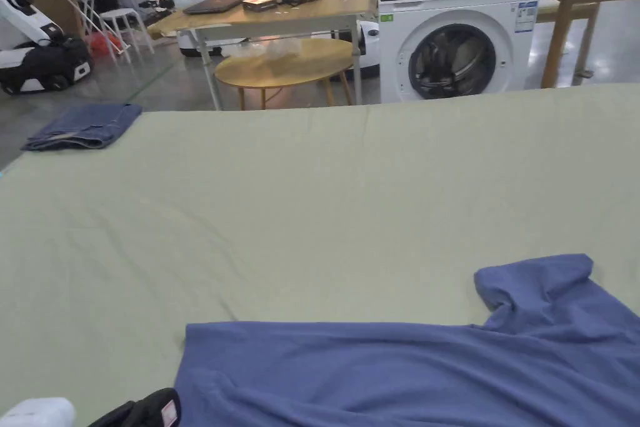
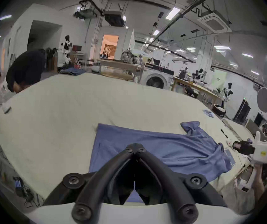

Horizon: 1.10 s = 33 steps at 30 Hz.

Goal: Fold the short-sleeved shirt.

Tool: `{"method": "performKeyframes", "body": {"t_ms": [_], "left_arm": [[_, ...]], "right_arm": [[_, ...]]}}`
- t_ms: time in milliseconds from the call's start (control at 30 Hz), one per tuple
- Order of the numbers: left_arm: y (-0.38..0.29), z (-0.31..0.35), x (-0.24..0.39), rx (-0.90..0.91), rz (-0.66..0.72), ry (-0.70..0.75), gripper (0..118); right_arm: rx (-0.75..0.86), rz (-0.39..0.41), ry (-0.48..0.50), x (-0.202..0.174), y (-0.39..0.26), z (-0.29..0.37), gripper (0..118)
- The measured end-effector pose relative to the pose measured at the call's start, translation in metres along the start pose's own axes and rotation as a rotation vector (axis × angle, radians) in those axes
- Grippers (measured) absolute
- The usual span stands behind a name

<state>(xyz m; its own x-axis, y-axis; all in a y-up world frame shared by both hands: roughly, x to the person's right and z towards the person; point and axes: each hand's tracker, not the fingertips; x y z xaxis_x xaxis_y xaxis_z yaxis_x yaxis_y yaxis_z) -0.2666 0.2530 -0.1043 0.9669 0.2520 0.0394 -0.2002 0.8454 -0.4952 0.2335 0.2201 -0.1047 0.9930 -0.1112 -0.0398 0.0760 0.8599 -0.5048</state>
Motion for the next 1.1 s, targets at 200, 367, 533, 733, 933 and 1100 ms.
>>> {"method": "performKeyframes", "body": {"t_ms": [200,367,533,733,933,1100], "left_arm": [[0.042,-0.107,-0.047,-0.221,0.078,-0.022,56],[0.052,-0.217,-0.062,-0.352,0.012,0.1,56],[0.034,-0.268,-0.067,-0.508,0.059,0.139,24],[0.035,-0.278,-0.061,-0.508,-0.008,0.123,0],[0.037,-0.28,-0.055,-0.536,-0.08,0.17,0],[0.037,-0.286,-0.065,-0.533,-0.072,0.174,0]], "right_arm": [[-0.034,-0.023,0.019,0.013,-0.011,0.002,0],[-0.061,-0.038,-0.02,0.028,-0.022,0.013,0],[-0.115,-0.036,-0.063,0.05,-0.027,0.014,0],[-0.139,0.026,-0.019,0.069,0.047,-0.043,3],[-0.439,0.011,-0.072,0.106,0.107,-0.204,79],[-0.629,0.025,-0.151,0.12,0.085,-0.281,16]]}}
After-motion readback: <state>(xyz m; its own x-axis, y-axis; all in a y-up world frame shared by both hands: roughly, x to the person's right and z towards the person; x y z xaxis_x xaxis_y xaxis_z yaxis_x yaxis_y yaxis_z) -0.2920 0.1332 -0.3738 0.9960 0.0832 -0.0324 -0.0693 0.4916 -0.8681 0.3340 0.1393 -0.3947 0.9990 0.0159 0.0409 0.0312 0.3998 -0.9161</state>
